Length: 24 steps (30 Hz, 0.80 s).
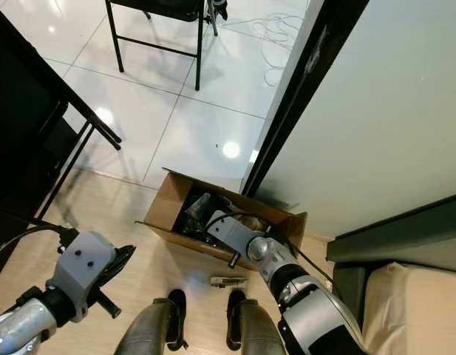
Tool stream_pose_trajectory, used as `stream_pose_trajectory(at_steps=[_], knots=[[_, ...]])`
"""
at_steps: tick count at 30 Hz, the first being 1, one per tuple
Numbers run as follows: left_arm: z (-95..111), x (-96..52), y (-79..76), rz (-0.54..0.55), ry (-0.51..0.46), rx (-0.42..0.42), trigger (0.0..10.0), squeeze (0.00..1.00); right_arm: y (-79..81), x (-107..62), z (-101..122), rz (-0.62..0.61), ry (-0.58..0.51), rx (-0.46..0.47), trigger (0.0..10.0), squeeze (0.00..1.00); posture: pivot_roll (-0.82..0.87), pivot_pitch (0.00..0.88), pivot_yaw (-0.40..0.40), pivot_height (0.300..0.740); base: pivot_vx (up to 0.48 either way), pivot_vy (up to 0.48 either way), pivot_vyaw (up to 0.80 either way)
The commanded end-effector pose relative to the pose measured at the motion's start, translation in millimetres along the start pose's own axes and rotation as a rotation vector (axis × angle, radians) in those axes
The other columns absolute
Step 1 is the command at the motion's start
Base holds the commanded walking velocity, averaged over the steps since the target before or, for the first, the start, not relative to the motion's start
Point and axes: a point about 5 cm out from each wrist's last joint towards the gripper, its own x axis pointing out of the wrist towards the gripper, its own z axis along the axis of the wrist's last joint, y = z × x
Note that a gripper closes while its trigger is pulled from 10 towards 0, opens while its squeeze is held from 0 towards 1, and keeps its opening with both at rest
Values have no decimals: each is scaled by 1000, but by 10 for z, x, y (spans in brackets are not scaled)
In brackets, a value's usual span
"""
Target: Clean up the room
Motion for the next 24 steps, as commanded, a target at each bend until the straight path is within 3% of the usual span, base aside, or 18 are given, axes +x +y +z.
stream_pose_trajectory(at_steps=[1, 13, 14, 18, 19, 20, 21, 24], knots=[[-54, -21, -76, -24, 27, -29, 10000, 0, 68, -4, -132, 10, 31, 7, 10000, 0, 122, 500, -127, 708, 0, 0, 0], [-65, -27, -107, -36, 37, -33, 10000, 0, 39, -6, -106, -19, 4, -21, 10000, 0, 118, 499, -124, 708, 0, 0, 0], [-69, -24, -99, -36, 38, -31, 10000, 0, 20, -7, -99, -32, 1, -25, 10000, 710, 117, 496, -124, 708, 0, 0, 0], [-70, -22, -95, -36, 39, -30, 10000, 0, 12, -8, -97, -38, -1, -27, 10000, 710, 117, 496, -124, 708, 0, 0, 0], [-73, -20, -91, -34, 39, -29, 10000, 0, -6, -9, -88, -55, -5, -42, 10000, 1000, 117, 495, -124, 708, 0, 0, 0], [-75, -20, -88, -33, 40, -28, 10000, 0, -22, -11, -83, -69, -7, -54, 10000, 1000, 117, 495, -123, 708, 0, 0, 0], [-81, -22, -85, -32, 42, -27, 10000, 0, -37, -13, -79, -81, -9, -62, 10000, 0, 115, 495, -125, 708, 0, 0, 0], [-91, -22, -80, -31, 46, -25, 10000, 0, -52, -15, -75, -89, -12, -69, 10000, 0, 114, 492, -124, 708, 0, 0, 0]])
